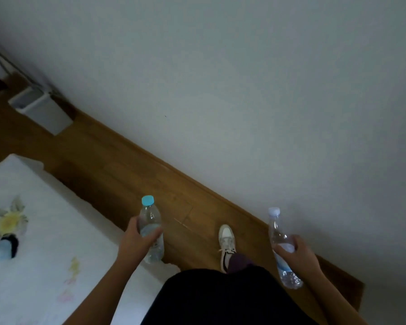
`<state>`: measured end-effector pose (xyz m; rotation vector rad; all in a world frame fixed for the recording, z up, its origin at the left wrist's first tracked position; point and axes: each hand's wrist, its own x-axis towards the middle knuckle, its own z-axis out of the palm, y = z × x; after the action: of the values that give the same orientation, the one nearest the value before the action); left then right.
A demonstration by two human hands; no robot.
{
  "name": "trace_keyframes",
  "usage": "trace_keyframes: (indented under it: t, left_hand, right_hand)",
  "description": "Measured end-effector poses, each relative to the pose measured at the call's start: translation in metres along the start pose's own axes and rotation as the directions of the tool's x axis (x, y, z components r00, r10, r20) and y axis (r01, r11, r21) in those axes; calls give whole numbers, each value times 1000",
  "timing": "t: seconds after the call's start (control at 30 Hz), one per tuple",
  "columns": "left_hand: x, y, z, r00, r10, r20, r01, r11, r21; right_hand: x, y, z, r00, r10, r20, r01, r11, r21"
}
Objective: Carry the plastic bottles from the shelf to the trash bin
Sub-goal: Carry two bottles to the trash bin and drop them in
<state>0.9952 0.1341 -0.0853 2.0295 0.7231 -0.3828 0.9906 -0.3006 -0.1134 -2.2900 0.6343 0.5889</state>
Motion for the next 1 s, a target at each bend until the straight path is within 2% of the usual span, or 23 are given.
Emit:
trace_keyframes:
  t: [0.1,0.2,0.37,0.5,0.6,0.7,0.83,0.9,1.0]
  left_hand:
    - [13,1,-10,985,-140,-102,138,990,-27]
    - [19,-2,-22,935,-277,-221,256,959,-121]
    - [10,-29,-59,766,-519,-379,363,836,-411]
    - [10,-56,-86,628,-657,-416,420,737,-531]
    - [24,-78,-105,572,-715,-402,446,682,-579]
    - [47,-97,-133,528,-770,-357,466,614,-637]
    - [93,-105,-185,522,-798,-300,427,549,-718]
    - [120,-100,-214,538,-787,-302,405,556,-726]
    - [167,-84,-262,600,-733,-320,346,599,-722]
  right_hand:
    - [54,-64,-8,992,-84,90,85,996,-16]
    - [105,-143,-3,959,-201,198,214,976,-48]
    - [145,-292,35,809,-403,428,477,876,-77]
    - [156,-390,90,705,-437,559,587,802,-113]
    - [158,-446,135,650,-438,621,623,776,-105]
    - [162,-486,179,651,-406,641,629,761,-157]
    - [177,-529,220,697,-357,622,607,756,-246]
    - [182,-546,229,718,-334,610,578,774,-257]
    - [192,-580,239,750,-295,593,528,806,-268]
